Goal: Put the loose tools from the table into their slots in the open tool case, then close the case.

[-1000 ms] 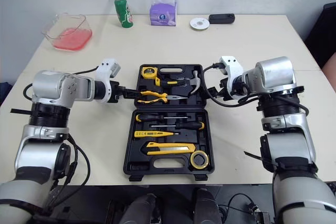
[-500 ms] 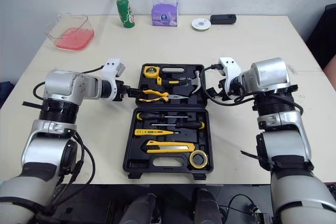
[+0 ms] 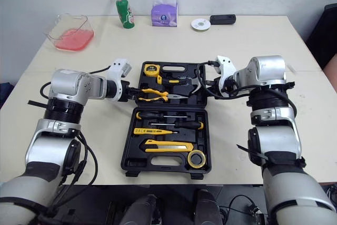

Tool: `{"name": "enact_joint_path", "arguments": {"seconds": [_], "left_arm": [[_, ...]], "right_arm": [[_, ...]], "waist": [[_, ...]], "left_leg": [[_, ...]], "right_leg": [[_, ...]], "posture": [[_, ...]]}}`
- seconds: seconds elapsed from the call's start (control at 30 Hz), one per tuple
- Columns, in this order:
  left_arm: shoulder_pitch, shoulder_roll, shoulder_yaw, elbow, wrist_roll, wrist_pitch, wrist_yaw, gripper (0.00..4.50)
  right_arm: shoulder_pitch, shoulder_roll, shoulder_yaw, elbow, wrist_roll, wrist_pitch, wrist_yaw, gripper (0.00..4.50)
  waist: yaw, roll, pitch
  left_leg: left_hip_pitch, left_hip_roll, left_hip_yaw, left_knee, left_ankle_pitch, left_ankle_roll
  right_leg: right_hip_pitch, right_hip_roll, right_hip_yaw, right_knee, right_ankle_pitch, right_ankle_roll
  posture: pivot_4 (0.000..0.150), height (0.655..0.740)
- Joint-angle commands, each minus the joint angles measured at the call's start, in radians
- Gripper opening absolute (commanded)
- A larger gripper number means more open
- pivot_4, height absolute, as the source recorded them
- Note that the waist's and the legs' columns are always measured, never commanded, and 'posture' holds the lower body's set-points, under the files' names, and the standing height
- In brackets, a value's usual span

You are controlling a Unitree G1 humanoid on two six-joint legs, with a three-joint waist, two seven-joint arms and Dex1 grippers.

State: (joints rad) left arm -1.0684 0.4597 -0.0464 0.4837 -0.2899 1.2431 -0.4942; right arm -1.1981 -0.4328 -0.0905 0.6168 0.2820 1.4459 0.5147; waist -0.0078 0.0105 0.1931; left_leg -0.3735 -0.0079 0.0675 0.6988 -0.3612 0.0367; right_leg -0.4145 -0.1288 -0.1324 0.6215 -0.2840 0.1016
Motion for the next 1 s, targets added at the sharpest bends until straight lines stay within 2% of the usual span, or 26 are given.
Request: {"name": "enact_joint_path", "arguments": {"seconds": [0.03, 0.2, 0.3, 0.33, 0.5, 0.57, 0.6, 0.73, 0.87, 0.9, 1.0], "left_arm": [[-0.045, -0.007, 0.084, -0.042, -0.022, -0.045, 0.012, 0.25], [-0.021, -0.033, 0.17, -0.099, -0.043, -0.131, 0.039, 0.2], [0.034, -0.063, 0.243, -0.152, -0.048, -0.305, 0.071, 0.14], [0.066, -0.068, 0.257, -0.171, -0.038, -0.386, 0.077, 0.13], [0.181, -0.106, 0.301, -0.178, 0.01, -0.754, 0.131, 0.02], [0.244, -0.099, 0.267, -0.18, 0.06, -0.928, 0.118, 0.0], [0.286, -0.097, 0.252, -0.182, 0.085, -1.02, 0.113, 0.0], [0.4, -0.047, 0.18, -0.138, 0.188, -1.369, 0.082, 0.0], [0.481, -0.032, 0.171, -0.115, 0.187, -1.508, 0.059, 0.0], [0.512, -0.022, 0.17, -0.107, 0.203, -1.554, 0.066, 0.0], [0.569, 0.005, 0.168, -0.103, 0.23, -1.604, 0.074, 0.0]], "right_arm": [[-0.008, 0.01, -0.096, -0.081, 0.03, -0.002, -0.045, 0.0], [0.067, 0.013, -0.111, -0.252, 0.05, -0.156, -0.039, 0.0], [0.132, 0.02, -0.13, -0.366, 0.065, -0.298, -0.027, 0.0], [0.173, 0.013, -0.11, -0.415, 0.043, -0.393, -0.025, 0.0], [0.413, -0.042, 0.01, -0.554, -0.097, -0.847, -0.002, 0.0], [0.505, -0.063, 0.041, -0.538, -0.178, -1.093, -0.024, 0.0], [0.56, -0.084, 0.06, -0.513, -0.237, -1.285, -0.045, 0.0], [0.678, -0.143, 0.103, -0.395, -0.353, -1.664, -0.1, 0.0], [0.726, -0.213, 0.153, -0.268, -0.493, -1.973, -0.188, 0.0], [0.735, -0.24, 0.172, -0.239, -0.566, -2.056, -0.246, 0.0], [0.74, -0.283, 0.206, -0.168, -0.671, -2.166, -0.322, 0.0]], "waist": [[-0.002, 0.0, 0.0], [-0.004, 0.0, 0.0], [-0.008, 0.0, 0.0], [-0.01, 0.0, 0.0], [-0.019, 0.0, 0.0], [-0.02, 0.0, 0.0], [-0.02, -0.001, 0.0], [-0.02, -0.001, 0.0], [-0.019, -0.002, 0.0], [-0.019, -0.002, 0.0], [-0.019, -0.002, 0.0]], "left_leg": [[0.0, 0.0, 0.0, 0.0, 0.0, 0.0], [-0.003, 0.0, 0.0, -0.001, 0.0, 0.0], [-0.009, -0.001, 0.001, -0.001, 0.0, 0.0], [-0.014, -0.001, 0.001, 0.001, 0.0, 0.0], [-0.015, -0.002, 0.001, -0.001, 0.0, 0.0], [-0.014, -0.003, 0.001, -0.001, 0.0, 0.0], [-0.014, -0.003, 0.002, -0.001, 0.001, 0.001], [-0.014, -0.004, 0.005, -0.001, 0.001, 0.002], [-0.012, -0.003, 0.005, 0.001, 0.002, 0.004], [-0.012, -0.003, 0.005, 0.001, 0.002, 0.004], [-0.011, -0.003, 0.005, 0.001, 0.002, 0.004]], "right_leg": [[0.0, 0.0, 0.0, 0.0, 0.0, 0.0], [-0.004, 0.0, 0.0, 0.0, 0.0, 0.0], [-0.012, 0.0, 0.0, 0.003, 0.0, 0.0], [-0.017, -0.001, 0.0, 0.005, 0.0, 0.0], [-0.019, -0.001, 0.0, 0.005, 0.0, 0.0], [-0.018, -0.002, 0.0, 0.005, 0.0, 0.0], [-0.018, -0.003, 0.0, 0.005, 0.0, 0.0], [-0.018, -0.004, 0.0, 0.004, 0.0, 0.0], [-0.015, -0.005, 0.0, 0.004, 0.0, 0.0], [-0.014, -0.005, 0.0, 0.004, 0.0, 0.0], [-0.014, -0.006, 0.0, 0.004, 0.0, 0.0]], "posture": [[0.15, 0.74], [0.15, 0.74], [0.15, 0.74], [0.15, 0.74], [0.15, 0.74], [0.15, 0.74], [0.15, 0.74], [0.15, 0.74], [0.15, 0.74], [0.15, 0.74], [0.15, 0.74]]}}
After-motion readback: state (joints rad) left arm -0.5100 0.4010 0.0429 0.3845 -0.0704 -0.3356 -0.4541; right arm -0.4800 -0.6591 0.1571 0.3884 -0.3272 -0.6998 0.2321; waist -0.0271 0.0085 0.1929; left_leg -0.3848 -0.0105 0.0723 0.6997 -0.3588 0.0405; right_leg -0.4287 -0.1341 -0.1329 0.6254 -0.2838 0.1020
